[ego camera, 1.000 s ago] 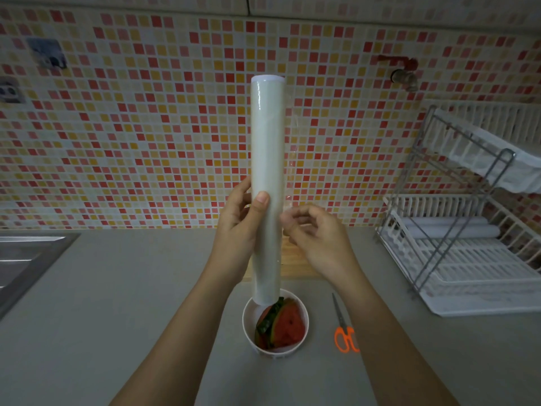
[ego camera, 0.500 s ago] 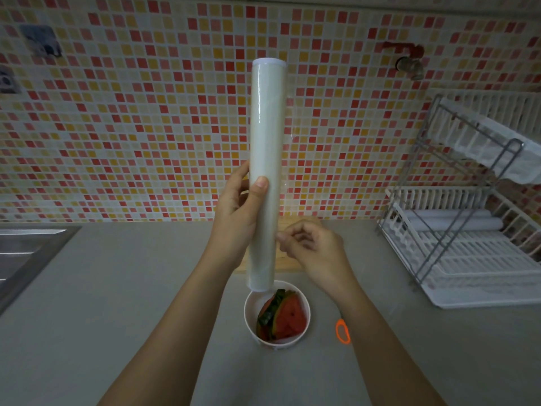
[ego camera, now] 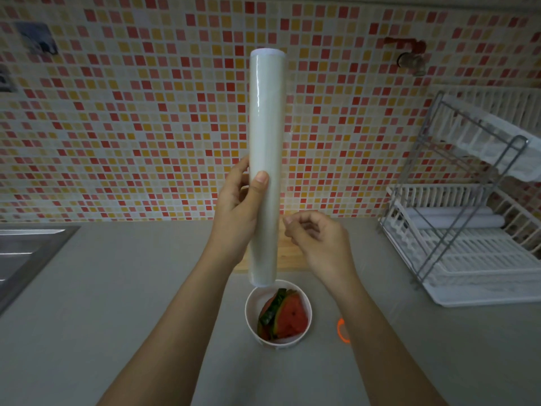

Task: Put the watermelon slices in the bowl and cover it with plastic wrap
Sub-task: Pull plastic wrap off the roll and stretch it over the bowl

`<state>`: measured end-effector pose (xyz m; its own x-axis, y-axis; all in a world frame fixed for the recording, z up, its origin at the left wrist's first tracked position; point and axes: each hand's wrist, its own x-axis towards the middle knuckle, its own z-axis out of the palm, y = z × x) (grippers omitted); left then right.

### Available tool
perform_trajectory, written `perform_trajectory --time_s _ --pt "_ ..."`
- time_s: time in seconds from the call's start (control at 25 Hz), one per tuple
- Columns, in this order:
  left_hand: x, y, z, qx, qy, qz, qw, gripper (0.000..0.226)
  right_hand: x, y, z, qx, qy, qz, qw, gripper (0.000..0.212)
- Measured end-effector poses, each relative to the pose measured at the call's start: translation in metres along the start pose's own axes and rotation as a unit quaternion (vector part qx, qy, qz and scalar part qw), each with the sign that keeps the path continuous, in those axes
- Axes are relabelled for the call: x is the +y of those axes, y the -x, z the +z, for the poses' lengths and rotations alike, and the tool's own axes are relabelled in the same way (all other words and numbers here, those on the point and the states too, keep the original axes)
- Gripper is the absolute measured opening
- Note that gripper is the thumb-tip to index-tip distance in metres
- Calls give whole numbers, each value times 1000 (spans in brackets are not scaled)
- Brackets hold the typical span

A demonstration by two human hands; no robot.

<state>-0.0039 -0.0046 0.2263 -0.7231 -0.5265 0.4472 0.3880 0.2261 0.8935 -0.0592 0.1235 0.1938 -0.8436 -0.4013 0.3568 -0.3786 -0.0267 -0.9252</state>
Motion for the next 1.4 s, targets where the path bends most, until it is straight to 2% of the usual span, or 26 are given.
perform_trajectory --time_s 0.12,0.2,0.28,0.32,0.4,0.52,0.64,0.68,0.76,0.88,1.0,1.16,1.28,1.36,1.4 --pt "0 0 2 -4 9 -8 1000 40 2 -2 -3 25 43 -11 999 13" --pt "1 0 5 -4 17 -14 1000 40 4 1 -2 29 16 -3 999 13" --pt "2 -1 6 -2 20 -10 1000 39 7 9 -2 3 -19 15 1000 29" --pt "3 -1 6 -3 24 -9 1000 39 9 13 -2 -11 -11 2 1000 29" --pt "5 -3 7 -7 32 -17 999 40 12 15 -3 -16 21 -27 999 16" --pt "7 -4 9 -10 31 -23 999 41 18 12 -7 16 62 -34 997 18" --pt "8 -3 11 -7 26 -18 999 37 26 18 -8 -15 -11 -23 1000 6" --pt "8 -4 11 -5 27 -18 999 36 27 21 -7 -31 -25 -13 999 7" --pt "7 -5 10 -3 23 -21 1000 38 32 27 -7 -41 -5 -18 999 25" --pt "8 -7 9 -2 25 -32 999 42 36 26 -13 -11 14 -32 999 30" --pt "8 -8 10 -2 23 -32 999 42 37 26 -14 -16 -3 -19 1000 24" --pt "10 -10 10 -8 30 -28 999 42 45 32 -11 -58 14 3 998 4" --pt "11 -12 9 -21 30 -28 999 40 56 29 -18 -41 66 -4 997 11" --pt "9 -11 9 -37 31 -39 998 39 63 29 -25 -72 56 14 996 11" --pt "6 -10 8 -47 31 -51 997 39 64 31 -28 -91 28 21 995 21"
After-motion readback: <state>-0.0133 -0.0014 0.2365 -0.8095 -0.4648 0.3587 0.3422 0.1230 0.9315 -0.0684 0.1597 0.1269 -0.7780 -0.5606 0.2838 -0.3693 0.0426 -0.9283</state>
